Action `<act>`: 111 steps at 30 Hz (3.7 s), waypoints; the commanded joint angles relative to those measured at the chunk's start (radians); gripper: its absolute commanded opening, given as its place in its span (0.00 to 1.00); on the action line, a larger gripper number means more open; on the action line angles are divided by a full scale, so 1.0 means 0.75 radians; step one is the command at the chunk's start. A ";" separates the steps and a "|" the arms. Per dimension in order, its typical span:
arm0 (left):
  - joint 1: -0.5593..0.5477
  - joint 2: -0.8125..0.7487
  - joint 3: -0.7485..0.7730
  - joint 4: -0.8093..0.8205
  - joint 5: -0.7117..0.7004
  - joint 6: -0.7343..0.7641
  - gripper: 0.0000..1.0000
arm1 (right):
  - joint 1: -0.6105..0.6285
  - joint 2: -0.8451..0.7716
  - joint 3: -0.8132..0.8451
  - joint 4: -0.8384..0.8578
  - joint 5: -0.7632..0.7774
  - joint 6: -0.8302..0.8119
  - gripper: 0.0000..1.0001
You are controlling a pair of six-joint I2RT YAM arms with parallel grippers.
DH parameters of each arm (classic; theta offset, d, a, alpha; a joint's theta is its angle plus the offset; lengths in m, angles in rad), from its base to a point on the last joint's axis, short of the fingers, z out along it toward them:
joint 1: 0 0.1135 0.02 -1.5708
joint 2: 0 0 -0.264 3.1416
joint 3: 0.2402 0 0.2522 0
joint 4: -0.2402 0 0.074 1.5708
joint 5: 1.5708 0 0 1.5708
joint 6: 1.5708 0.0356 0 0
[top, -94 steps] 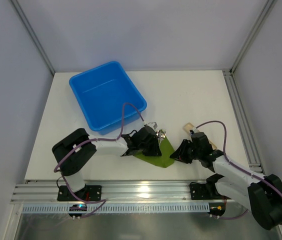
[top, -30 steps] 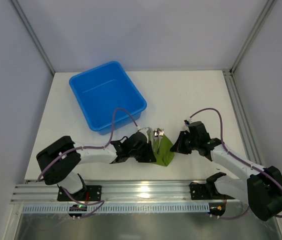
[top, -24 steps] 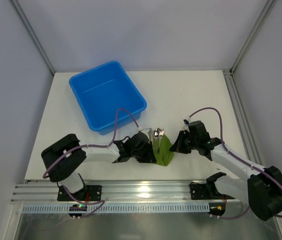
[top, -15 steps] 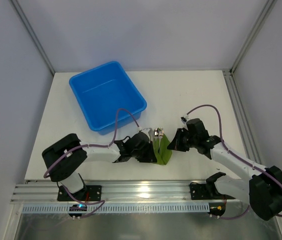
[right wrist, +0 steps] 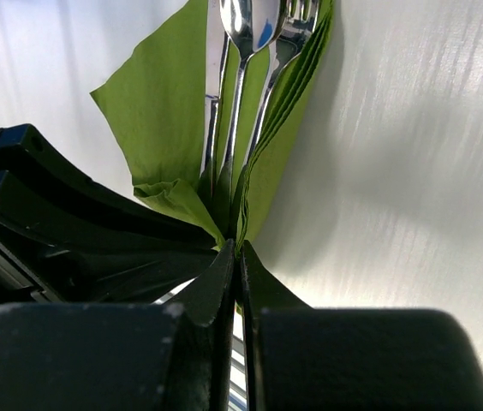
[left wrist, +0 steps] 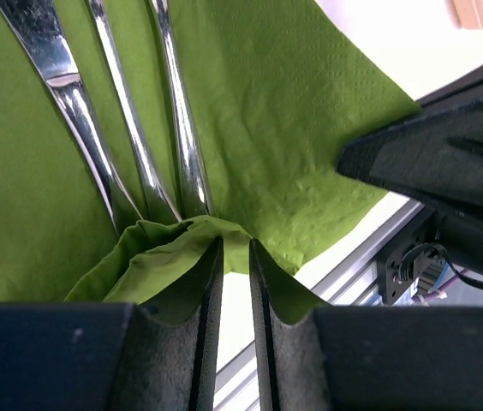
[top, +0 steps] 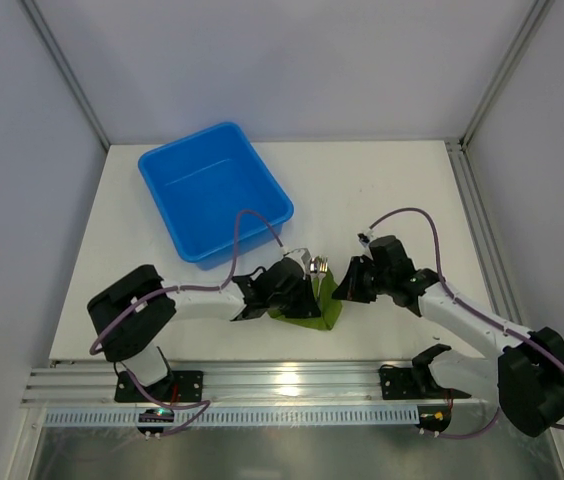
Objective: Place the utensils on the paper napkin and roll it up
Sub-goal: Roll the napkin at the center of the board.
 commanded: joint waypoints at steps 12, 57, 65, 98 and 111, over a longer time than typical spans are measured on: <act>0.004 0.077 0.051 -0.022 -0.086 0.046 0.19 | 0.109 0.113 0.146 0.048 0.040 0.022 0.06; -0.006 -0.134 -0.025 -0.274 -0.282 0.082 0.18 | 0.257 0.540 0.443 0.034 0.083 0.012 0.06; -0.011 -0.163 -0.037 -0.335 -0.383 0.115 0.20 | 0.273 0.571 0.481 0.030 0.089 0.012 0.06; -0.051 -0.432 -0.041 -0.329 -0.334 0.174 0.26 | 0.312 0.802 0.621 0.023 0.089 0.004 0.09; -0.056 -0.271 -0.021 -0.196 -0.278 0.221 0.25 | 0.312 0.794 0.619 0.025 0.077 0.004 0.12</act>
